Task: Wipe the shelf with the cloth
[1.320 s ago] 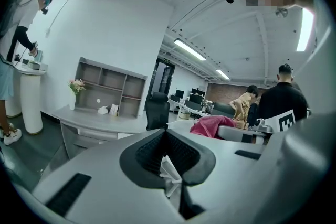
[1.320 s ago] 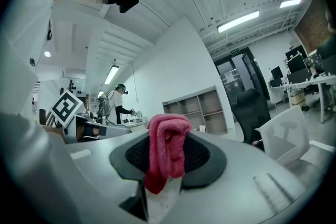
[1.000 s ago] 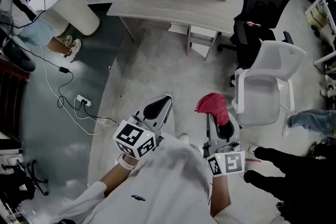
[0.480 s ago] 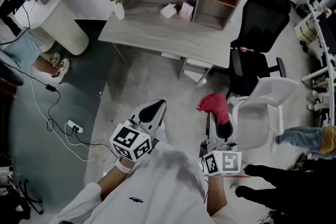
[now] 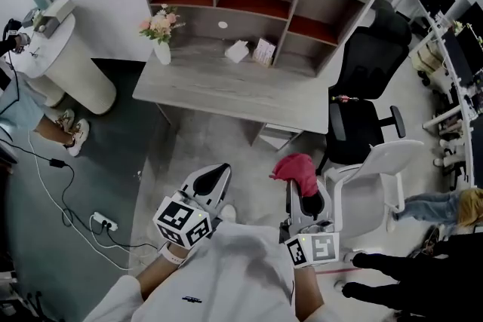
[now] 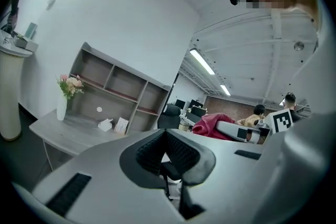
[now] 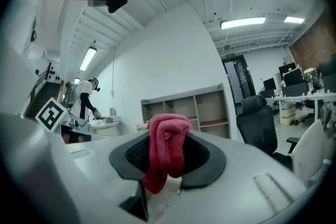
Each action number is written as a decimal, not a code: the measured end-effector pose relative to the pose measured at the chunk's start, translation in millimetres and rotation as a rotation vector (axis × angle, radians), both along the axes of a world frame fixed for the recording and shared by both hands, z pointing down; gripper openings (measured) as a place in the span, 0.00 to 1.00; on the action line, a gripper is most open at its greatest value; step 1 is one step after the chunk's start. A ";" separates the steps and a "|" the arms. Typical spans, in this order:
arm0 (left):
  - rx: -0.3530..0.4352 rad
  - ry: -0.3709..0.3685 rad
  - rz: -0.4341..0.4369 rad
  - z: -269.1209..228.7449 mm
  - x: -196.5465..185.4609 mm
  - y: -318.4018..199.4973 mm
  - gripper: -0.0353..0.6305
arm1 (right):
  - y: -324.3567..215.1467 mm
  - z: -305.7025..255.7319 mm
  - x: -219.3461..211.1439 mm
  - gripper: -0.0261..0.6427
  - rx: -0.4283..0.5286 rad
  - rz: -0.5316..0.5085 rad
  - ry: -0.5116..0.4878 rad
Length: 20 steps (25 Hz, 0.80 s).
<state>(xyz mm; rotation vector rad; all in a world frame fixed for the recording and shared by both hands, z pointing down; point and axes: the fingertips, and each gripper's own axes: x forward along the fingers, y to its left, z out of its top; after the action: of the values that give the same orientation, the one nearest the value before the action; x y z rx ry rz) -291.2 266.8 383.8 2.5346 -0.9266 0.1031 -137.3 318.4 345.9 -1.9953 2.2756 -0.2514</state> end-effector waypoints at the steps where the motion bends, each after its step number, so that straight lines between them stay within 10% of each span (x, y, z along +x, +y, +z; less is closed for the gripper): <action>1: -0.004 0.005 0.006 0.7 2.1 -3.9 0.06 | -3.9 1.3 -0.4 0.24 -0.012 0.002 0.017; 20: -0.045 -0.025 -0.077 15.5 30.6 -110.1 0.06 | -131.5 3.2 17.2 0.24 0.035 -0.167 0.039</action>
<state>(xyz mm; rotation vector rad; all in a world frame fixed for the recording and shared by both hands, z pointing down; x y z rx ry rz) -260.6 156.7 399.3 2.4583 -1.0184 0.1310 -120.1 186.9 349.1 -1.8111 2.4552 -0.1862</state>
